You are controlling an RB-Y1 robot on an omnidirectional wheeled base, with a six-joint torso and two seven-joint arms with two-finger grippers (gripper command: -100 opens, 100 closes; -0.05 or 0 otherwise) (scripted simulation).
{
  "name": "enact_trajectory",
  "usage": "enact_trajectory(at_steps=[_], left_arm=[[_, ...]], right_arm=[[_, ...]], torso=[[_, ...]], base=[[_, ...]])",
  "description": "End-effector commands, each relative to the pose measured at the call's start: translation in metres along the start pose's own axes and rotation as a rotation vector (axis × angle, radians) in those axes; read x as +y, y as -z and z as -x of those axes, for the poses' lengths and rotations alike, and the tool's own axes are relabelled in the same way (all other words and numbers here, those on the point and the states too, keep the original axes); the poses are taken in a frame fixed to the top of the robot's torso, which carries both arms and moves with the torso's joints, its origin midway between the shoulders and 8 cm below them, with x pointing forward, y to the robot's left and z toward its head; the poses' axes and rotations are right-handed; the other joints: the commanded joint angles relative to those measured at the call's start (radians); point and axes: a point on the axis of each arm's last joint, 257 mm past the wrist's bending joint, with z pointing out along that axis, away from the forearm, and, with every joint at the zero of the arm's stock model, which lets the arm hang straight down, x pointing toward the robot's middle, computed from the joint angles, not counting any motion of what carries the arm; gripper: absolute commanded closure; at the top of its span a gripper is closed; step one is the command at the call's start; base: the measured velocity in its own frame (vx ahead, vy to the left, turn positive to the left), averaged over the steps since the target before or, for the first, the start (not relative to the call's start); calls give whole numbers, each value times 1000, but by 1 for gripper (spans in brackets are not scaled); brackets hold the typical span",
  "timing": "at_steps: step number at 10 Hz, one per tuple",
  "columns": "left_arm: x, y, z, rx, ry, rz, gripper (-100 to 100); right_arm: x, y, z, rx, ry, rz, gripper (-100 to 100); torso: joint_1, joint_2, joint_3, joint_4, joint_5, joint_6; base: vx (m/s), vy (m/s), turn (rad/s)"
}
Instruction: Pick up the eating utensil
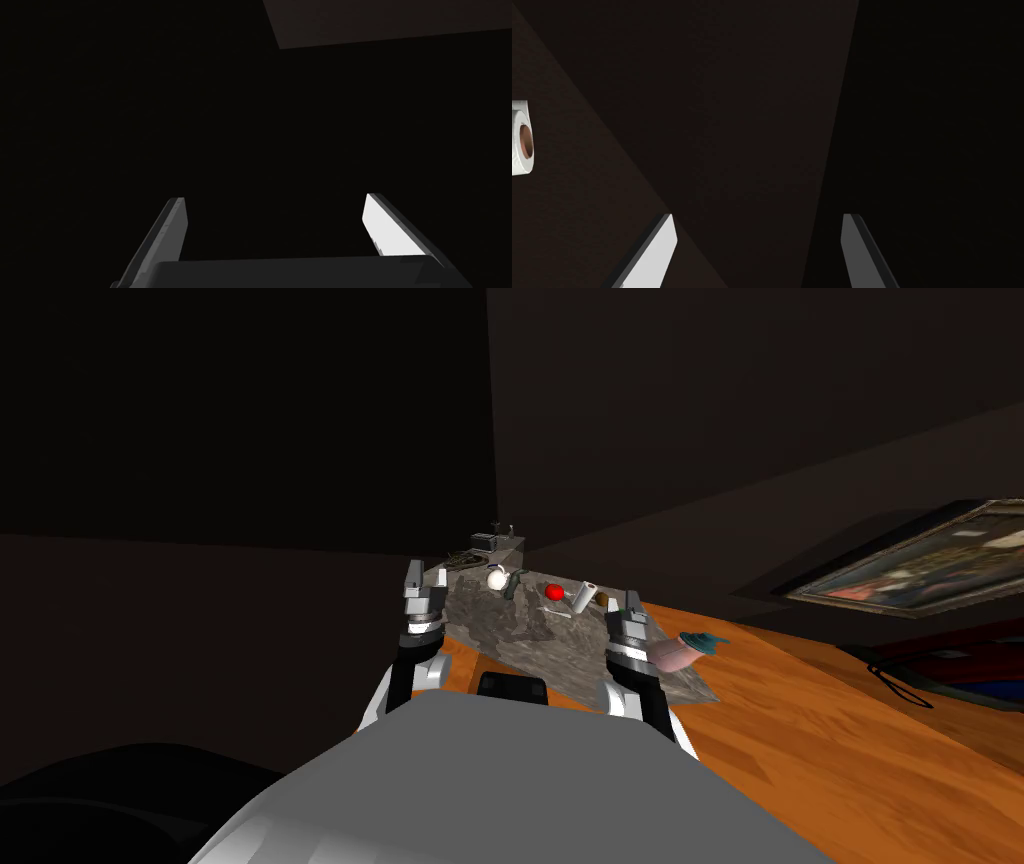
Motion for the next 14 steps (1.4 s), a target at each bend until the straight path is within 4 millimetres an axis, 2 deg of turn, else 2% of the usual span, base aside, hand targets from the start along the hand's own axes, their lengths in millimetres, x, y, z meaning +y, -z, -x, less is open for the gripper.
enact_trajectory(at_steps=[1, 5, 9, 12, 13, 14], left_arm=[[0, 0, 0, 0, 0, 0, 0], [0, 0, 0, 0, 0, 0, 0], [0, 0, 0, 0, 0, 0, 0], [0, 0, 0, 0, 0, 0, 0], [0, 0, 0, 0, 0, 0, 0], [0, 0, 0, 0, 0, 0, 0]], right_arm=[[-6, 3, -1, 33, 30, -14, -100], [-41, 30, 5, 119, 144, -120, -100], [-94, 85, 29, 185, 288, -309, -100], [-110, 111, 40, 203, 332, -385, -100], [-121, 129, 49, 221, 372, -439, -100], [-122, 133, 51, 222, 375, -449, -100]], torso=[[0, 0, 0, 0, 0, 0], [6, 1, 1, 0, 1, 0], [13, 2, 1, 0, 3, 0], [9, 2, 1, 1, 2, 0], [6, 2, 1, 0, 2, 0], [6, 2, 1, 0, 1, 0]], base=[[3, 22, 42], [-12, 91, 80], [-18, 181, 151], [-14, 122, 79], [1, 91, 128], [1, 86, 89]])
